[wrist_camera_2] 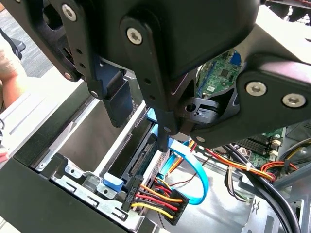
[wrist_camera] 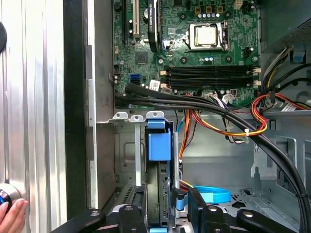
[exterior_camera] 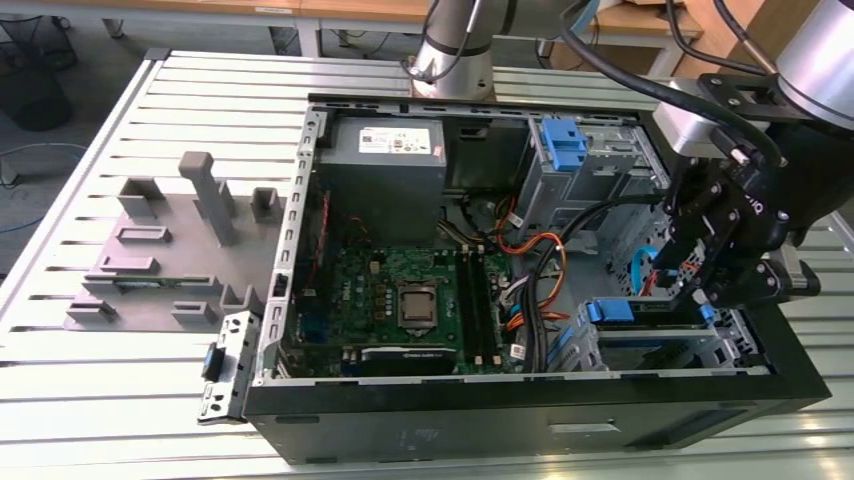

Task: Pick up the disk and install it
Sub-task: 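Insert the first disk wire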

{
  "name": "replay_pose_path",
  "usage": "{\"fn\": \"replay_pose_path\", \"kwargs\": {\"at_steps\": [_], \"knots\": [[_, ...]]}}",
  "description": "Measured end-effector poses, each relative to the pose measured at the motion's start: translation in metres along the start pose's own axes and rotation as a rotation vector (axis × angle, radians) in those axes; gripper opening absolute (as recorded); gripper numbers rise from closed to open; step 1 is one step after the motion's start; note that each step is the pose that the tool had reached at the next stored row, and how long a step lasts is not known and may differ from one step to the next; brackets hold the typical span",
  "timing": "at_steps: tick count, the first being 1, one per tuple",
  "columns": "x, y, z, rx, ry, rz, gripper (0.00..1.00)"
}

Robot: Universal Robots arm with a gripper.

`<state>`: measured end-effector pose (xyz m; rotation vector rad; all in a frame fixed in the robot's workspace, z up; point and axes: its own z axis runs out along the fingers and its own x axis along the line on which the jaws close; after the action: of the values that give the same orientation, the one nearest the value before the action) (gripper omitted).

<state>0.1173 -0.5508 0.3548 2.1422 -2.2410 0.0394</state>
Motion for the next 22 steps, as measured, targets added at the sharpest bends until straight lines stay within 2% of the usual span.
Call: {"fn": "replay_pose_path", "kwargs": {"at_steps": [6,22], "knots": [[0.0001,0.0029,0.0007,0.0000,0.0002,0.000,0.48],[0.0002,0.0043,0.0019,0.0003,0.0004,-0.007,0.48]]}}
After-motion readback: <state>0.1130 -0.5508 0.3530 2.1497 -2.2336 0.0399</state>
